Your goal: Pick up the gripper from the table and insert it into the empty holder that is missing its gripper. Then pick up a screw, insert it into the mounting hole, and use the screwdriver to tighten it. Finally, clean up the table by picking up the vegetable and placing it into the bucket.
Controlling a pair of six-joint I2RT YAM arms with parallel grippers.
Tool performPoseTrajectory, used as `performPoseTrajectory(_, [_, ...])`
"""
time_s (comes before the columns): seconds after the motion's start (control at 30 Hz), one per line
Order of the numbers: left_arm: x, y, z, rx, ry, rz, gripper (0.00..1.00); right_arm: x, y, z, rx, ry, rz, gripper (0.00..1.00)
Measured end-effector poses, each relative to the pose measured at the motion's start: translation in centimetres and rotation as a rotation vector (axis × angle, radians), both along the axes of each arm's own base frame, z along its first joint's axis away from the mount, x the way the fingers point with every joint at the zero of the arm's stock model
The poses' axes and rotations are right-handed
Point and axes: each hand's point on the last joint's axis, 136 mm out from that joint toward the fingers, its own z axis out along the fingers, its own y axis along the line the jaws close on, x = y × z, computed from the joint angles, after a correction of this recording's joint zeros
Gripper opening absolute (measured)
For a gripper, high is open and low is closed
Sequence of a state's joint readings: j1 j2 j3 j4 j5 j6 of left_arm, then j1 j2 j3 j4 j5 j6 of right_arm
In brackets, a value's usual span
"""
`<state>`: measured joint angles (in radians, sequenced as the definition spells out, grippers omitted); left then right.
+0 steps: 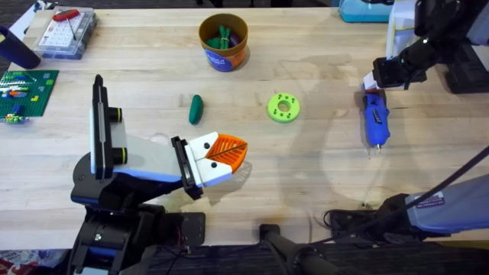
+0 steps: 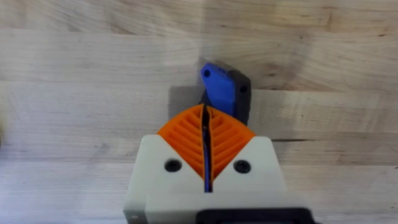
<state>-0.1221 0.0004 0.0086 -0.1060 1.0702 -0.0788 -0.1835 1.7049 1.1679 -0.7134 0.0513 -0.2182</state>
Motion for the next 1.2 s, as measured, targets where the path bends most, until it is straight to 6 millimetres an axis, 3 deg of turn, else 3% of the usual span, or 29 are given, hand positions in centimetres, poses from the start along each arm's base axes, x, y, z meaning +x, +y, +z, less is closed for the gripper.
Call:
performPoseTrajectory(0.43, [0.0,0.0,0.0,-0.002,0.005,0.0,0.011,-0.6,0.1,1.1,0.007,0.035,-0.001,0.035])
performPoseTrajectory(0.77, [0.0,0.0,0.0,-0.002,0.005,0.0,0.011,0.5,-0.1,5.9,0.003,0.019,0.001,0.035])
performPoseTrajectory(0.97, [0.0,0.0,0.0,-0.002,0.005,0.0,0.011,-1.1,0.1,7.4,-0.003,0.067,0.052,0.004])
performPoseTrajectory(1.2, [0.0,0.0,0.0,-0.002,0.005,-0.001,0.011,-2.5,-0.4,11.6,-0.07,-0.023,0.044,0.003])
